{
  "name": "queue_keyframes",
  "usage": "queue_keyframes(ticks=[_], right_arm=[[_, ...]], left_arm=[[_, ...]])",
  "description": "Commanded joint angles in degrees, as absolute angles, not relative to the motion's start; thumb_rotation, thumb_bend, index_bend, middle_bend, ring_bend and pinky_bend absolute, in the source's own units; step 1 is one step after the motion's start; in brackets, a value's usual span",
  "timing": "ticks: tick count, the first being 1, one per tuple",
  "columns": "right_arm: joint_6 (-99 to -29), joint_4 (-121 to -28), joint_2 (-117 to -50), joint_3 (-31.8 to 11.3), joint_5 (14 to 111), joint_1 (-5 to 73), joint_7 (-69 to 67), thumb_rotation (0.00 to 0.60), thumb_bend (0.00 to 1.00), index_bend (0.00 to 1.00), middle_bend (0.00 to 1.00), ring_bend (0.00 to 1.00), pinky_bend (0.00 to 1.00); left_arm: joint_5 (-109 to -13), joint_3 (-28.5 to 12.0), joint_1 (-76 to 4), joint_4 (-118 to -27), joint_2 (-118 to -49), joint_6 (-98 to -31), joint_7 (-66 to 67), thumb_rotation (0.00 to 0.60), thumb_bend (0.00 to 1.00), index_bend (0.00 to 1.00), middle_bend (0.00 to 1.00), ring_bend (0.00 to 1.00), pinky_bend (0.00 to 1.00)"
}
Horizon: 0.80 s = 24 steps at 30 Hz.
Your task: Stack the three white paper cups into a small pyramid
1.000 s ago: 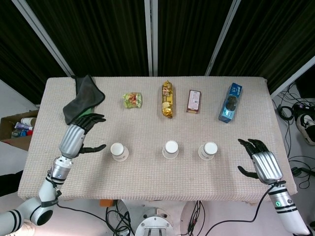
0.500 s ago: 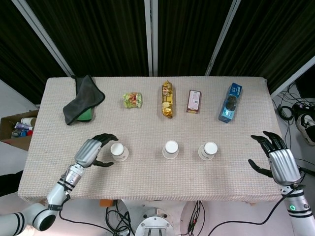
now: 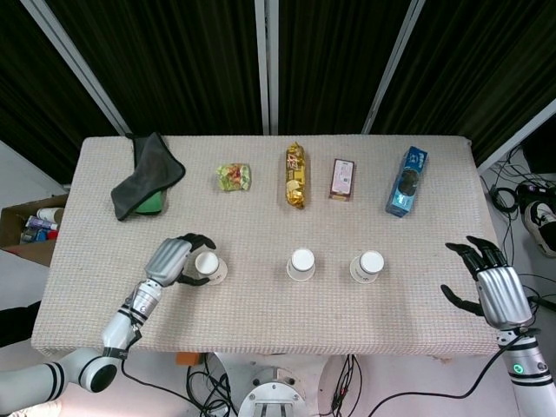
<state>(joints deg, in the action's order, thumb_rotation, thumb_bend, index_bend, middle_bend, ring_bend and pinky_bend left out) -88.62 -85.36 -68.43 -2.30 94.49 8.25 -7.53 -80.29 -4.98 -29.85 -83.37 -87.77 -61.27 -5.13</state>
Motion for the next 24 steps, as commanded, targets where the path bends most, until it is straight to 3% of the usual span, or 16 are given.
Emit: queue_keyframes(ticks=[1,10,24], right_arm=[[-88.4,-85.1,-68.6,-2.3,94.3,8.3,-7.7,0.6,0.16,0.24,0.31,0.12,0.2],[-88.5,-85.2,-68.8,-2.3,94.7,8.5,-7.4,0.6,0.16,0.25,0.31,0.12,0.2],[-88.8,-85.2,-68.4,-2.2,93.9,7.7,-7.8,0.6,0.16,0.25,0.31,0.12,0.2]], left_arm=[[-79.6,-5.4,-30.3,-83.7,-87.4,-61.0,-2.9,0.6,0.07,0.47,0.48,0.46,0.61],[-80.5,-7.8,-33.6,-87.4,-86.9,-59.5,-2.7,0.6,0.1,0.48,0.51,0.5,0.64],[-77.8,-10.1,-40.9,-82.3,-95.1,-53.1,0.2,0.6,0.09,0.48,0.51,0.49,0.63]])
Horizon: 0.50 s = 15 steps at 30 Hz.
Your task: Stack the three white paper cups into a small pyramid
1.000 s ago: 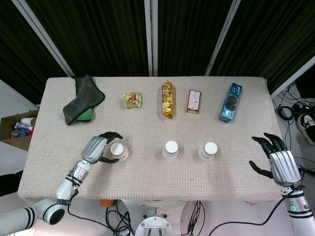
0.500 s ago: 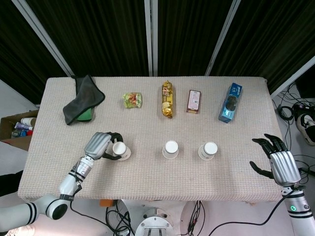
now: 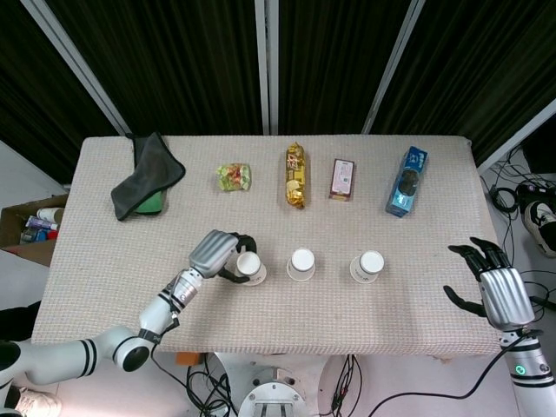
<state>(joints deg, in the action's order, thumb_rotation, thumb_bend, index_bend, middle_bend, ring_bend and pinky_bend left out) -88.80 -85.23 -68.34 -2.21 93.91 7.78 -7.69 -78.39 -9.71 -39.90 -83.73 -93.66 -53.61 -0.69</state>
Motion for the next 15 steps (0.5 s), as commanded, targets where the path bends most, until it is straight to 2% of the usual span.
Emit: queue_keyframes(ticks=[1,15], right_arm=[[-88.8,-85.1,-68.4,-2.1,93.9,7.7,-7.8,0.6,0.16,0.25,0.31,0.12,0.2],[-89.0,-84.5,-68.5,-2.2,93.4,7.2,-8.4,0.6,0.16,0.25,0.31,0.12,0.2]], left_arm=[[-77.6,-10.3,-41.2,-81.8,-95.6,-53.1,0.5,0.6,0.1,0.48,0.51,0.49,0.63],[-75.6,-11.4,-43.7,-78.4,-99.1,-52.3,0.3,0.6,0.09,0.48,0.51,0.49,0.61]])
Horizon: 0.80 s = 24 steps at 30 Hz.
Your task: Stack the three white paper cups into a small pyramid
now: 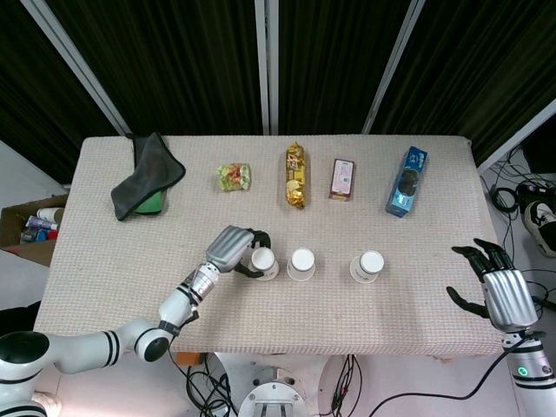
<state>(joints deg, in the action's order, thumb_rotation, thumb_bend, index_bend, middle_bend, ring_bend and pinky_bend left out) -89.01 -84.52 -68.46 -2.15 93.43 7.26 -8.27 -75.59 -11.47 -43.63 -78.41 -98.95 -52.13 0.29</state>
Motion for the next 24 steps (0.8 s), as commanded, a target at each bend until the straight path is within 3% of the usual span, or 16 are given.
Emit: queue_keyframes(ticks=[1,13,24], right_arm=[[-89.0,-84.3,-68.5,-2.2,93.2,7.2,-8.5,0.6,0.16,0.25,0.31,0.12,0.2],[-88.4,-83.3,-68.9,-2.0,92.6,6.9,-9.2,0.6,0.16,0.25,0.31,0.12,0.21],[-88.5,-82.7,-69.0,-2.1,92.4,6.7,-9.9,0.6,0.17,0.25,0.31,0.12,0.21]], left_arm=[[-75.7,-11.4,-43.8,-78.4,-99.1,-52.4,0.3,0.6,0.1,0.48,0.51,0.49,0.61],[-74.5,-10.9,-44.9,-77.0,-100.5,-51.6,1.7,0.6,0.09,0.47,0.5,0.48,0.59],[-74.0,-10.8,-45.5,-76.7,-101.0,-51.7,2.4,0.6,0.09,0.39,0.45,0.44,0.57]])
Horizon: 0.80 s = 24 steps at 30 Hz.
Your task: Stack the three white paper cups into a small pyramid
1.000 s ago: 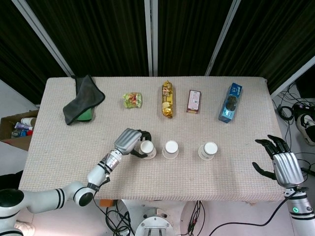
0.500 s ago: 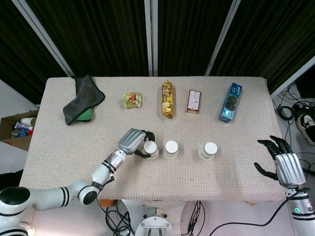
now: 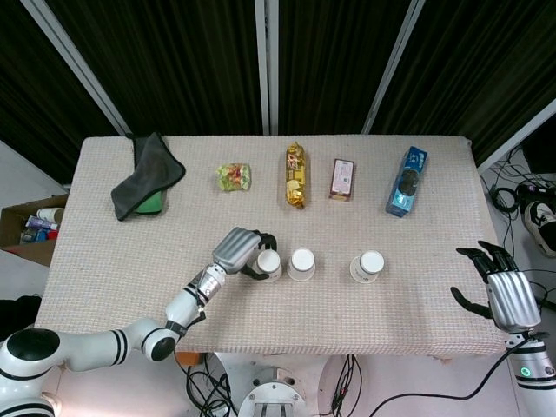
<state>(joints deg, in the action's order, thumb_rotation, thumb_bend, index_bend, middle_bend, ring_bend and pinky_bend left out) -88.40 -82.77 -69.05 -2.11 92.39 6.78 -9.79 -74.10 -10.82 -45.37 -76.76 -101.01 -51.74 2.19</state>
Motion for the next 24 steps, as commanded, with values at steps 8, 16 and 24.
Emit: queue_keyframes(ticks=[8,16,24], right_arm=[[-88.7,-82.4,-69.1,-2.2,92.3,6.5,-10.3,0.6,0.18,0.25,0.31,0.12,0.21],[-88.8,-82.3,-69.3,-2.2,92.5,6.5,-10.5,0.6,0.18,0.25,0.31,0.12,0.21],[-88.9,-82.6,-69.1,-2.2,92.7,6.5,-10.1,0.6,0.18,0.25,0.31,0.12,0.21]], left_arm=[[-73.9,-10.5,-45.3,-76.9,-101.1,-52.4,2.9,0.6,0.09,0.32,0.4,0.42,0.56],[-73.8,-10.0,-44.9,-77.7,-100.5,-53.0,3.6,0.6,0.09,0.31,0.39,0.42,0.55],[-74.0,-9.2,-44.7,-79.5,-99.9,-53.3,5.1,0.6,0.06,0.27,0.34,0.36,0.53]])
